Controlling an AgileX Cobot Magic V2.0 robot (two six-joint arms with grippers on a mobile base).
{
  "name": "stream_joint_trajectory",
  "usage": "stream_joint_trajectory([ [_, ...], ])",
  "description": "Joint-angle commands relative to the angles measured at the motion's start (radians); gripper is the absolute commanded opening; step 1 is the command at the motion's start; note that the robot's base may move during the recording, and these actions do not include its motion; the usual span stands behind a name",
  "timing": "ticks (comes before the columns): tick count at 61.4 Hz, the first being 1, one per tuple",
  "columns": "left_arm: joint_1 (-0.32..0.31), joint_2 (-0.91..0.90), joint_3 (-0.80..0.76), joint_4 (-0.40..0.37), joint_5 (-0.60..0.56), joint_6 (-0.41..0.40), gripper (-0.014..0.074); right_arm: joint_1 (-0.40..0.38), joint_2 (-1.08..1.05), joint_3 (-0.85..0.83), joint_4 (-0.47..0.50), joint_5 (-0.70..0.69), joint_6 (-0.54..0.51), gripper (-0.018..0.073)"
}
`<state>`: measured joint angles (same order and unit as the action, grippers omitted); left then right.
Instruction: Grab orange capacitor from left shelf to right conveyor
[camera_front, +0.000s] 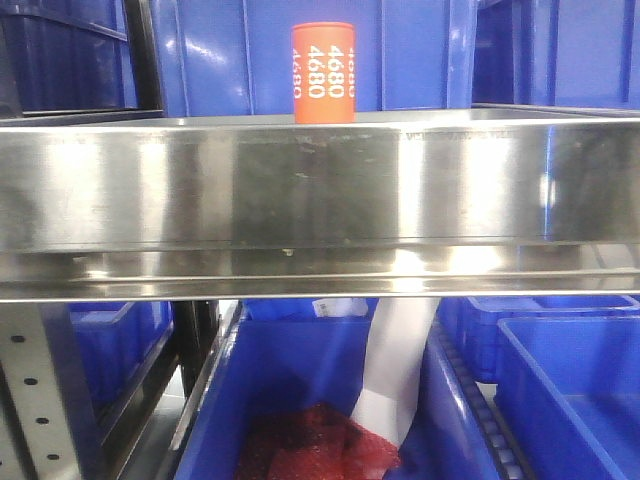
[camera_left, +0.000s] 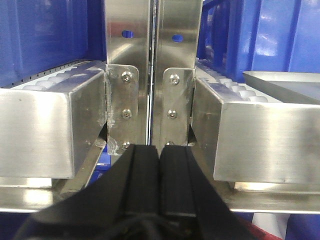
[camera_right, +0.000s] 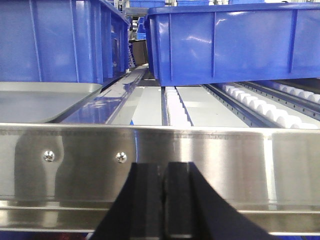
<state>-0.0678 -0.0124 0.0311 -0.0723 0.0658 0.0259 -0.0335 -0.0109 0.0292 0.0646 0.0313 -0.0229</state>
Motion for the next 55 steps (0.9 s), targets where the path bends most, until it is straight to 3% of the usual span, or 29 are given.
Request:
stream_joint_trajectory([
  [1, -0.007, -0.011, -0.006, -0.002, -0.087, -0.001, -0.0127, 0.001, -0.014, -0.013, 0.027, -0.102, 0.023, 0.0055],
  [14, -0.007, -0.011, -0.006, -0.002, -0.087, -0.001, -0.0127, 0.001, 0.02, -0.201, 0.039, 0.021, 0.066, 0.0055],
  [26, -0.007, -0.011, -0.006, -0.002, -0.087, -0.001, -0.0127, 0.007, 0.206, -0.442, 0.038, 0.147, 0.066, 0.0081],
  [34, -0.007, -0.011, -0.006, -0.002, -0.087, -0.001, -0.0127, 0.052, 0.357, -0.556, 0.038, 0.175, 0.066, 0.027],
  [39, -0.007, -0.011, -0.006, -0.002, -0.087, -0.001, -0.0127, 0.108, 0.459, -0.613, 0.038, 0.174, 0.066, 0.0454],
  [44, -0.007, -0.011, -0.006, -0.002, -0.087, -0.001, -0.0127, 0.175, 0.563, -0.663, 0.038, 0.172, 0.066, 0.058],
  [47, -0.007, -0.011, -0.006, -0.002, -0.087, -0.001, -0.0127, 0.228, 0.623, -0.687, 0.038, 0.169, 0.066, 0.0634],
  [55, -0.007, -0.011, -0.006, -0.002, -0.087, -0.001, -0.0127, 0.352, 0.77, -0.721, 0.038, 0.107, 0.066, 0.0623],
])
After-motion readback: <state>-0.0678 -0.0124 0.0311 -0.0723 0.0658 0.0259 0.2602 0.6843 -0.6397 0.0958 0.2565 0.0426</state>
